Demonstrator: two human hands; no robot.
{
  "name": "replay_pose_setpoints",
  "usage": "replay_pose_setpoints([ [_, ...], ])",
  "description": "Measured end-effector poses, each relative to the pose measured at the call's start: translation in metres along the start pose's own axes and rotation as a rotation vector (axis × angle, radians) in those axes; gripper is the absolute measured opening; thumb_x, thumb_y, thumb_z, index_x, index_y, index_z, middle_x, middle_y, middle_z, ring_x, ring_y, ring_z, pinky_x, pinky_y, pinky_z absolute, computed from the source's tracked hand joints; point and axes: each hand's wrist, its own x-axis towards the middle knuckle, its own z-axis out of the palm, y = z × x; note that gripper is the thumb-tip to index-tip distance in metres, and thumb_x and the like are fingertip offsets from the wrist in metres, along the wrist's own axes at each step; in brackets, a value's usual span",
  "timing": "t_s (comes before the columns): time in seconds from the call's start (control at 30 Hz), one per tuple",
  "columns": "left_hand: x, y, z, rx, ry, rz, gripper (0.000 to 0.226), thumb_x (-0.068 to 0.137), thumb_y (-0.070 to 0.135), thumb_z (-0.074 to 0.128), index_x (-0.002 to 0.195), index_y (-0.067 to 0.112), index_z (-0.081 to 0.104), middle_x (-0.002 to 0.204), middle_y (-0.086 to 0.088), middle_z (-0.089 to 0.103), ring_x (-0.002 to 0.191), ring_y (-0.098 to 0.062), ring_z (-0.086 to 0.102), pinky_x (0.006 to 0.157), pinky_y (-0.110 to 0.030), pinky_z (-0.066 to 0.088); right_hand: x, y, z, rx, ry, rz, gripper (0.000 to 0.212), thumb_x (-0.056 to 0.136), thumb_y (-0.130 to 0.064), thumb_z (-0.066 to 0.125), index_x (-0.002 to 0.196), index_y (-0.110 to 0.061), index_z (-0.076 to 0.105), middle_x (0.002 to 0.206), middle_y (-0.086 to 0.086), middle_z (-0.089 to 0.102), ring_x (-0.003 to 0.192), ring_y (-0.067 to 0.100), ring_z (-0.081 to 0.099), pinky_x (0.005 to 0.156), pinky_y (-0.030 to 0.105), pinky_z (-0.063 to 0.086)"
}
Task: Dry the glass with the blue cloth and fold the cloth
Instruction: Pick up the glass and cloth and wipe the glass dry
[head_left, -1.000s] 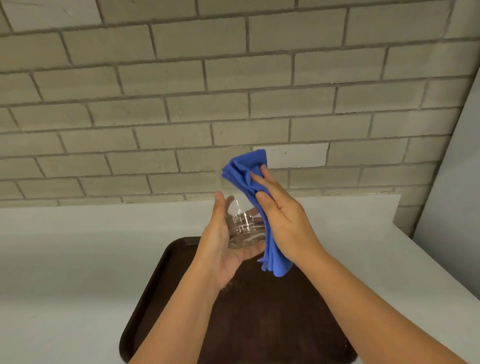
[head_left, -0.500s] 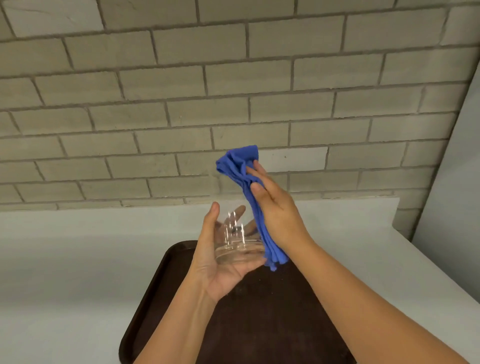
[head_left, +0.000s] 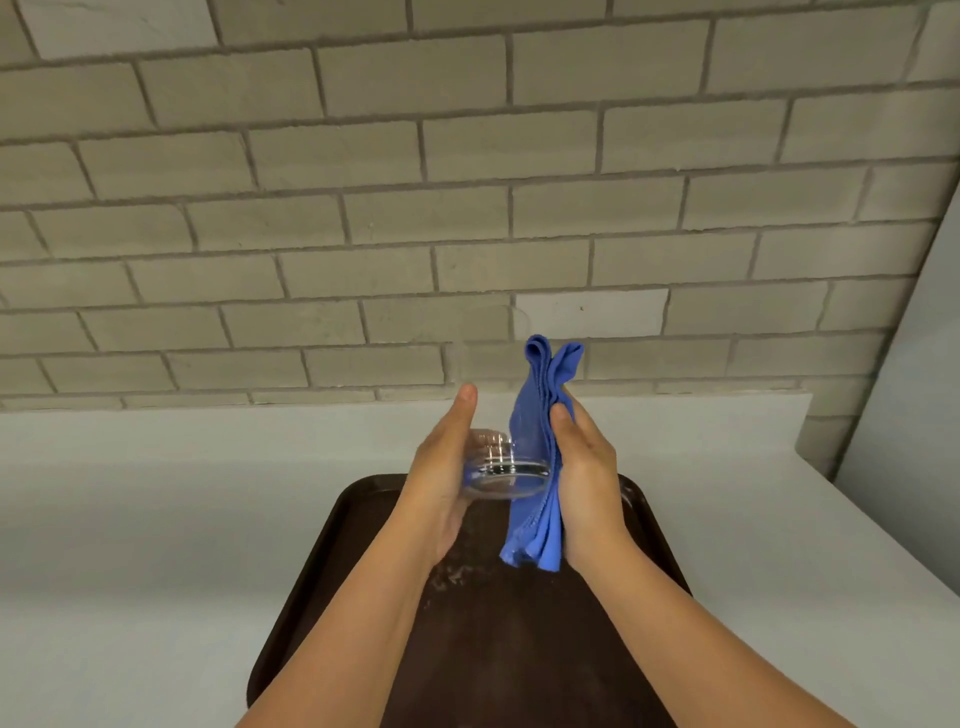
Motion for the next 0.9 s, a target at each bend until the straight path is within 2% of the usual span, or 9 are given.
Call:
replay_pose_setpoints([
  [0.13,0.001,-0.002,0.007,0.041,0.102,0.025,0.039,0.090,0.048,0.040,0.117,0.020,0.042,0.102,-0.010,0.066,0.086,-0.026,0.067,0.072,-0.040,0.056,-0.005,0.001,0.001,-0.156,0.040,-0.052,0.029,0.093,-0.025,0.038,0.117,-0.035,0.053,0.101,-0.014,0.064,0.082,-0.011,0.061,0.067,0.004,0.047],
  [0.2,-0.002,-0.004,0.011,0.079,0.120,0.010,0.043,0.088,0.049,0.041,0.120,0.021,0.042,0.109,-0.004,0.061,0.100,-0.026,0.063,0.086,-0.044,0.052,-0.011,0.004,0.001,-0.214,0.028,-0.076,0.036,0.093,-0.026,0.037,0.128,-0.032,0.043,0.123,-0.008,0.056,0.100,-0.007,0.055,0.073,-0.001,0.042],
  [0.3,-0.008,-0.005,0.012,0.166,0.088,-0.015,0.068,0.071,0.056,0.059,0.127,0.021,0.042,0.119,-0.003,0.058,0.111,-0.024,0.058,0.099,-0.048,0.045,-0.022,0.003,0.001,-0.285,-0.038,-0.143,0.038,0.093,-0.025,0.035,0.120,-0.052,0.032,0.138,-0.012,0.041,0.124,0.002,0.041,0.086,-0.004,0.034],
  [0.4,-0.015,-0.007,0.006,0.059,-0.047,-0.082,0.079,0.056,0.052,0.074,0.123,0.016,0.051,0.113,-0.011,0.065,0.096,-0.024,0.066,0.079,-0.039,0.055,-0.036,-0.001,0.000,-0.346,-0.121,-0.246,0.046,0.094,-0.020,0.034,0.104,-0.065,0.029,0.137,-0.028,0.027,0.126,-0.010,0.030,0.096,-0.003,0.026],
  [0.47,-0.021,-0.009,0.003,-0.093,-0.179,-0.093,0.058,0.057,0.047,0.072,0.106,0.015,0.065,0.092,-0.007,0.072,0.079,-0.020,0.070,0.065,-0.033,0.057,-0.037,-0.007,-0.001,-0.419,-0.175,-0.351,0.047,0.094,-0.021,0.035,0.110,-0.065,0.029,0.141,-0.031,0.019,0.130,-0.014,0.022,0.105,0.005,0.022],
  [0.57,-0.025,-0.014,0.002,-0.283,-0.291,-0.117,0.037,0.067,0.045,0.067,0.094,0.019,0.072,0.083,-0.003,0.075,0.076,-0.018,0.071,0.064,-0.033,0.058,-0.017,-0.024,0.001,-0.477,-0.210,-0.392,0.041,0.093,-0.024,0.035,0.118,-0.055,0.031,0.147,-0.021,0.013,0.135,-0.007,0.013,0.108,0.006,0.016],
  [0.7,-0.025,-0.012,0.005,-0.414,-0.264,-0.186,0.063,0.067,0.046,0.064,0.118,0.011,0.058,0.099,-0.010,0.072,0.085,-0.025,0.070,0.069,-0.041,0.058,0.011,-0.048,0.008,-0.326,-0.154,-0.241,0.038,0.095,-0.023,0.035,0.132,-0.033,0.036,0.147,-0.005,0.032,0.126,-0.002,0.030,0.088,-0.005,0.027],
  [0.83,-0.024,-0.014,0.000,-0.481,-0.251,-0.167,0.065,0.062,0.049,0.064,0.115,0.012,0.060,0.096,-0.008,0.073,0.082,-0.023,0.070,0.068,-0.039,0.058,-0.007,-0.033,0.007,-0.194,-0.104,-0.044,0.036,0.093,-0.028,0.037,0.129,-0.029,0.044,0.125,0.010,0.058,0.113,0.024,0.056,0.099,0.040,0.045],
  [0.9,-0.023,-0.015,-0.006,-0.502,-0.280,-0.146,0.063,0.062,0.051,0.063,0.112,0.013,0.063,0.092,-0.007,0.073,0.080,-0.022,0.070,0.067,-0.037,0.058,-0.031,-0.020,0.007,-0.205,-0.127,-0.077,0.034,0.092,-0.032,0.039,0.124,-0.038,0.047,0.120,0.000,0.062,0.108,0.011,0.059,0.098,0.029,0.047],
])
